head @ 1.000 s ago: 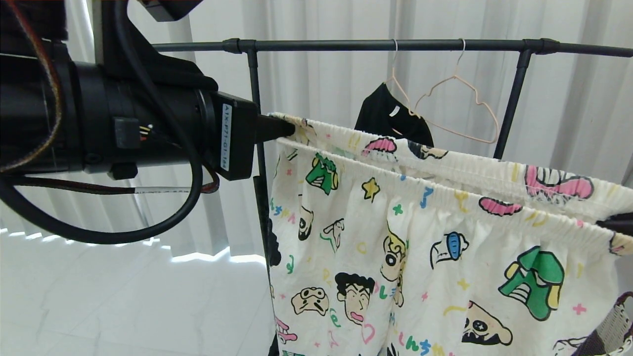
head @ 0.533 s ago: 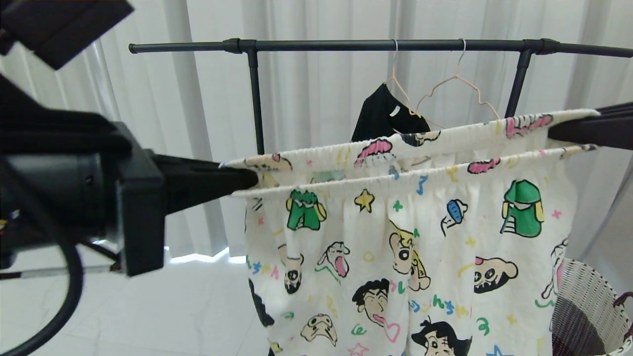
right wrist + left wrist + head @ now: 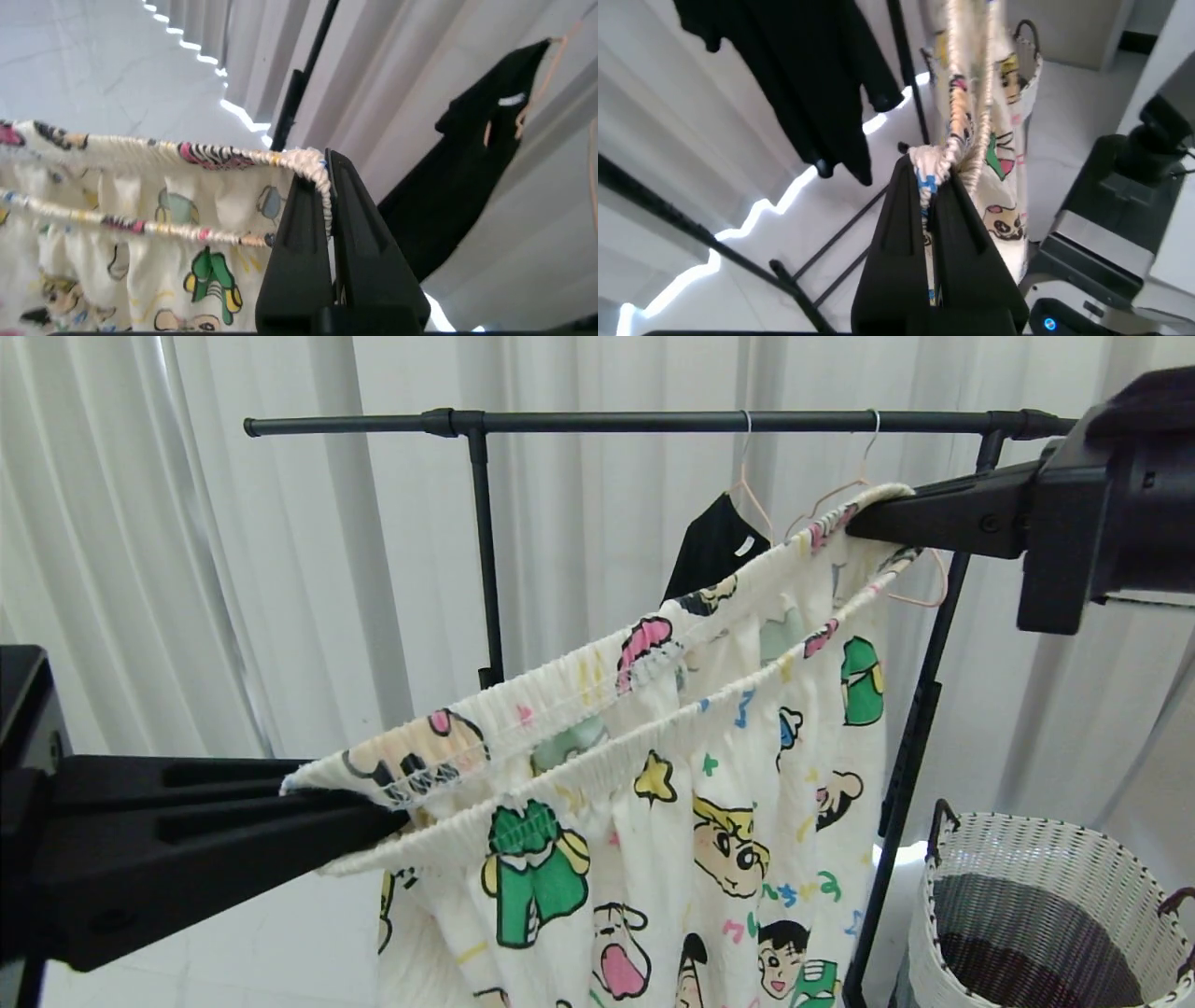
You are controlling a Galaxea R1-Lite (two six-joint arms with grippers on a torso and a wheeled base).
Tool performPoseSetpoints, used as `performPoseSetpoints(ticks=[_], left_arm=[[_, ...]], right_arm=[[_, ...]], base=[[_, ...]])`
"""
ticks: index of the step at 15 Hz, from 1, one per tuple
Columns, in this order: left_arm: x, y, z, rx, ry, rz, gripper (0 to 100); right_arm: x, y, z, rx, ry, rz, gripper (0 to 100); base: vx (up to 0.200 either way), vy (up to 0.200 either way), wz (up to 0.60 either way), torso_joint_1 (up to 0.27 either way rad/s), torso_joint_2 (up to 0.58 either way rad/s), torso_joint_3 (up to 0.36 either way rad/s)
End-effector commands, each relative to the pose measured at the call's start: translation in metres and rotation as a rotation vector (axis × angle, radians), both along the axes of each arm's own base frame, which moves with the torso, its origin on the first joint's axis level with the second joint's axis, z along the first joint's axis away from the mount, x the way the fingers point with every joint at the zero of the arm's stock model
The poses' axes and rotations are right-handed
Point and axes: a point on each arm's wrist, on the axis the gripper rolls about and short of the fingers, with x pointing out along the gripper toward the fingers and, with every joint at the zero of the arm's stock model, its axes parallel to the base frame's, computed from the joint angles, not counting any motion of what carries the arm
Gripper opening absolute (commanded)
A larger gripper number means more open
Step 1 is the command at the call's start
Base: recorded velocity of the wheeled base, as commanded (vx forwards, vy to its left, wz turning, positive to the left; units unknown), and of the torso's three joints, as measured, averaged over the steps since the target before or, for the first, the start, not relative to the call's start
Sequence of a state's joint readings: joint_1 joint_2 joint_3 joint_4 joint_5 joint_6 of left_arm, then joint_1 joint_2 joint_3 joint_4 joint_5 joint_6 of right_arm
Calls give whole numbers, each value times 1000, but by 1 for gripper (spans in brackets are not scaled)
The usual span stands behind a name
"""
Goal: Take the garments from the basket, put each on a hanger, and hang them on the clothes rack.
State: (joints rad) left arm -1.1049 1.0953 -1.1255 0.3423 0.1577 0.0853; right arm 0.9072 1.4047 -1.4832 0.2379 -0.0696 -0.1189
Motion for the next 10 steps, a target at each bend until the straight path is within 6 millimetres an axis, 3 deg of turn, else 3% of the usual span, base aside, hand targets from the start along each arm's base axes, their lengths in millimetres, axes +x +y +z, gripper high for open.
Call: performPoseSetpoints(ticks=[1, 8, 10], left_arm=[[-7, -3, 0, 1, -7, -39, 0], [-8, -4, 0, 15, -22, -49, 0], [-5, -3, 1, 11, -24, -29, 0]], right_arm=[[7, 10, -7, -24, 18, 3, 0], [4, 6, -5, -20, 12, -1, 0], [-5, -6, -2, -34, 19, -19, 0]], base=[[0, 0, 0, 0, 0, 0], [0, 0, 0, 0, 0, 0], [0, 0, 0, 0, 0, 0]])
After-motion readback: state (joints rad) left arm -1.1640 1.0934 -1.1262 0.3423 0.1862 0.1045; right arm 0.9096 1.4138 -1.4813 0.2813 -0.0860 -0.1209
